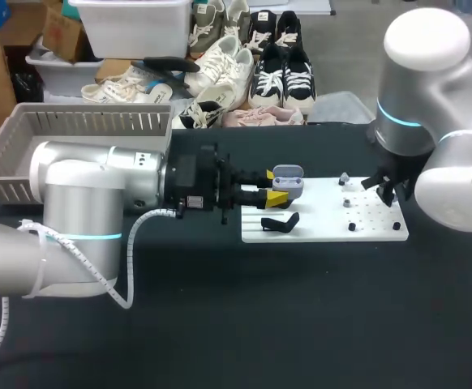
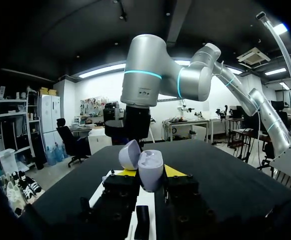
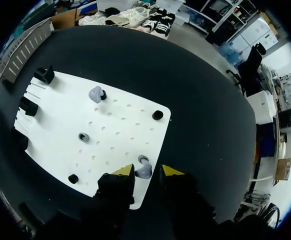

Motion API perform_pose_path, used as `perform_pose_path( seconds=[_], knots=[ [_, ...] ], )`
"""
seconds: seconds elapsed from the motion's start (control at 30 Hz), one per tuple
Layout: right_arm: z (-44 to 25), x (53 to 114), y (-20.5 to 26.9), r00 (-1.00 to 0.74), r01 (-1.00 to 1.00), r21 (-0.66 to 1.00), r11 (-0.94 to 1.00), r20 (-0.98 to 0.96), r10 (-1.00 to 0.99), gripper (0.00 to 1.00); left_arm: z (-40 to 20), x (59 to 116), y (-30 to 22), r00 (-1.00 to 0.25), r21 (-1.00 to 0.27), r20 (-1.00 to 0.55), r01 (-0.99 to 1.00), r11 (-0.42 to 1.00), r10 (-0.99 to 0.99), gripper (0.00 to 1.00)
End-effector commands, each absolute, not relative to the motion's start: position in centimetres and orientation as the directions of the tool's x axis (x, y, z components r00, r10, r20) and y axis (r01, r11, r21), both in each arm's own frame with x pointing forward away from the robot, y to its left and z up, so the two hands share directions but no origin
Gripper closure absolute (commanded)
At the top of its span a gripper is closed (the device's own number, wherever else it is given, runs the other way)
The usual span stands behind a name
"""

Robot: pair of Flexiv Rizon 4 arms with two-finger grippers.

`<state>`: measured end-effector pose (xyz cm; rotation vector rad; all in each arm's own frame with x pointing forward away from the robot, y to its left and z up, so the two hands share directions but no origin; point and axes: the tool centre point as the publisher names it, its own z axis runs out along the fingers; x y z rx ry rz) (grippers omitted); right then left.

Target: Pick up each earbud case from the left stands, insert the matching earbuds, close the lid, and place the case in the box.

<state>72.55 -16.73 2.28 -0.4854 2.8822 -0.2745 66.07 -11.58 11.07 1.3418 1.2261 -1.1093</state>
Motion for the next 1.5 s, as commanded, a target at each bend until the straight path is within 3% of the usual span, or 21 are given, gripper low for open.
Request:
perform_pose_path(
  seconds=[0.03,0.3,0.43,1.1,1.5],
  knots=[
    [2.2,72.7,-16.6,-0.926,-0.301,-0.218,0.928,-0.166,-0.339,0.71,11.0,66.2,-11.6,0.078,0.075,-0.991,0.997,-0.025,0.113,1.0],
    [2.1,72.7,-16.6,-0.927,-0.303,-0.22,0.927,-0.158,-0.34,0.78,11.0,66.2,-11.6,0.078,0.075,-0.991,0.997,-0.025,0.113,1.0],
    [1.9,72.7,-16.5,-0.928,-0.304,-0.219,0.927,-0.153,-0.34,1.0,11.0,66.2,-11.6,0.078,0.075,-0.991,0.997,-0.025,0.113,1.0],
    [3.2,71.8,-16.9,-0.93,-0.285,-0.212,0.935,-0.175,-0.323,1.0,11.0,66.2,-11.6,0.078,0.075,-0.991,0.997,-0.025,0.113,1.0],
    [7.5,69.1,-16.3,-0.934,-0.224,-0.183,0.957,-0.24,-0.265,1.0,11.0,66.2,-11.6,0.078,0.075,-0.991,0.997,-0.025,0.113,1.0]
  ],
)
